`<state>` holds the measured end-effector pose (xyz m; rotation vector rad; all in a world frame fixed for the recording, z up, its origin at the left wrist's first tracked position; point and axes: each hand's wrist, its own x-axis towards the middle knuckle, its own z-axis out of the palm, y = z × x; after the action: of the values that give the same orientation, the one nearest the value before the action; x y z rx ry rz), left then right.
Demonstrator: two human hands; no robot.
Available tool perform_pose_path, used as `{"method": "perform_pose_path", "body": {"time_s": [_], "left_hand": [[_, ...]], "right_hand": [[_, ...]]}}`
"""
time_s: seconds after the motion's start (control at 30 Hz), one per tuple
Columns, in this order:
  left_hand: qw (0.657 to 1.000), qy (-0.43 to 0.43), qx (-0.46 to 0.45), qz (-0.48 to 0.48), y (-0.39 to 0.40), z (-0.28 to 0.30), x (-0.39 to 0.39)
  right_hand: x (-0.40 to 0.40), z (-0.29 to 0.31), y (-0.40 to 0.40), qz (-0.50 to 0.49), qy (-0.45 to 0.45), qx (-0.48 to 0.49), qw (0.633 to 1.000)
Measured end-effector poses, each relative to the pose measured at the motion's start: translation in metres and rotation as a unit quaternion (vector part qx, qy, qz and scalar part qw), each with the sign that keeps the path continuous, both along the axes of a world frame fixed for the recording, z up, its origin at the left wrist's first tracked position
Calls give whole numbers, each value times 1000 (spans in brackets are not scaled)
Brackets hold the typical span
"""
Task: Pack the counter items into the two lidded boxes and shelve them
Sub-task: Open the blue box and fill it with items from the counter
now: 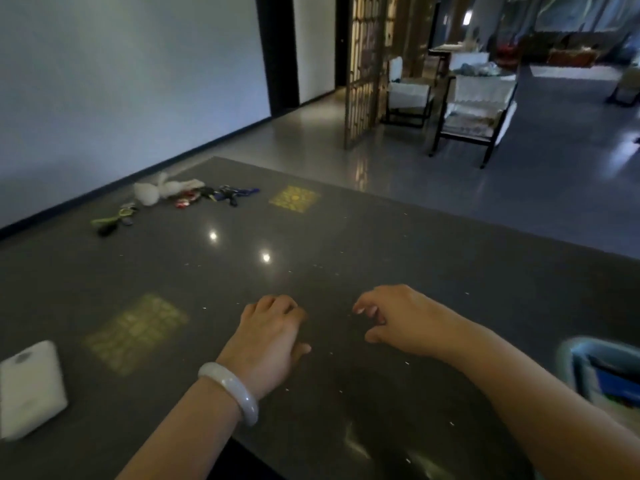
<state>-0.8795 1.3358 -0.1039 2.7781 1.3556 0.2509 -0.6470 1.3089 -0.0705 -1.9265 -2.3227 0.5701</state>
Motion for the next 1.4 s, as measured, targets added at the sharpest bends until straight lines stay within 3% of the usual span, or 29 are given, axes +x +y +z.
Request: {"method": "perform_pose_path", "body": {"time_s": [0.3, 0.63, 0.83, 1.03, 1.17, 1.3, 1.4], "left_hand": [[987, 47, -48, 149, 106, -11, -114], [940, 54, -156, 298, 251, -71, -191], [922, 46, -202, 326, 334, -110, -196], [919, 79, -223, 314, 351, -144, -197], [910, 98, -258, 310, 358, -142, -196], [911, 99, -261, 302, 356, -139, -196], [916, 101, -247, 299, 351, -136, -197]], "right_hand": [[-117, -27, 144, 22, 20, -25, 999], [-204, -78, 285, -11, 16, -76, 997], [-229, -91, 383, -49, 46, -64, 996], [-255, -96, 507, -62, 29, 20, 997], [-268, -104, 579, -36, -32, 45, 998], [-263, -132, 597, -41, -68, -3, 997], [-254, -144, 569, -44, -58, 90, 993]]}}
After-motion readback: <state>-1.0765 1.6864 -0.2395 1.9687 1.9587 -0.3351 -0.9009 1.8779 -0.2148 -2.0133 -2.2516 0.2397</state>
